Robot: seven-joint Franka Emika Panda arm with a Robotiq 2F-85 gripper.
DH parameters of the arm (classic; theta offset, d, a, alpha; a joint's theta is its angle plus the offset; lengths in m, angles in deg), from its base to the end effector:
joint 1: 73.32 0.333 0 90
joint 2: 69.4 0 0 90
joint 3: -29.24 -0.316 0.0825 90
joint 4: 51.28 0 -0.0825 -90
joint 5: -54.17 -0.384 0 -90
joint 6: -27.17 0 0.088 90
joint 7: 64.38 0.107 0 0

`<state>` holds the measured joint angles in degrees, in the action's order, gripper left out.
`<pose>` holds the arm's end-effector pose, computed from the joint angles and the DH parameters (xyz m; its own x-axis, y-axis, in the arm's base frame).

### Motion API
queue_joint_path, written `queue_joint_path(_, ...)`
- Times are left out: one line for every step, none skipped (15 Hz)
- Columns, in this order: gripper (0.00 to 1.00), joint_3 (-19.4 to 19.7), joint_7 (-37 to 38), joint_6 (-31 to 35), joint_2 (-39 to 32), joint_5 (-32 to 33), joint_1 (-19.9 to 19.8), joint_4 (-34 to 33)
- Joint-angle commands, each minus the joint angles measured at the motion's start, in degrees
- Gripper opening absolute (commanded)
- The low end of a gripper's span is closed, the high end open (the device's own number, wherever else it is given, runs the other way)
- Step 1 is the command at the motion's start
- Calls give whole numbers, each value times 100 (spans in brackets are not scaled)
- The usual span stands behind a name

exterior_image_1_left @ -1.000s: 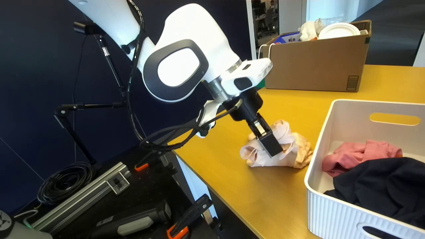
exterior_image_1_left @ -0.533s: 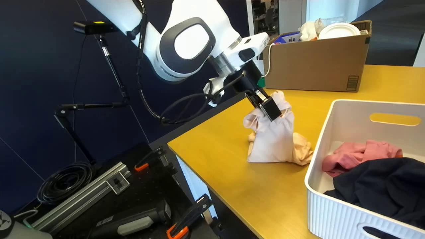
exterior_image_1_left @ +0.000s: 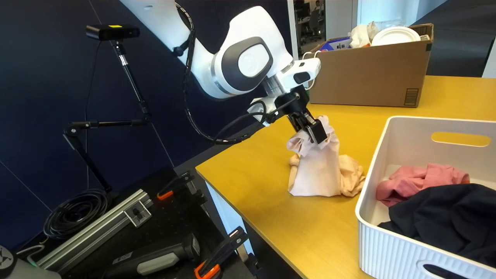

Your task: Fold the T-shirt on the table

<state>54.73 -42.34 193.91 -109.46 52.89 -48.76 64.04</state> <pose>0.6209 -0.0031 0.1576 0.9131 -0.2468 0.3245 -0.3092 -0.9380 0.1567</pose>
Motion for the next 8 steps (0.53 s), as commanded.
queue_joint_path(0, -532, -111, -315, -476, 197, -494, -707)
queue_joint_path(0, -625, -132, -341, -590, 233, -562, -829)
queue_joint_path(0, -717, -156, -385, -674, 253, -617, -922)
queue_joint_path(0, -769, -160, -397, -749, 272, -633, -976)
queue_joint_path(0, -822, -185, -389, -786, 294, -649, -992)
queue_joint_path(8, -834, -186, -329, -770, 318, -628, -927)
queue_joint_path(27, -845, -209, -319, -740, 337, -616, -854)
queue_joint_path(33, -828, -214, -257, -667, 355, -582, -715)
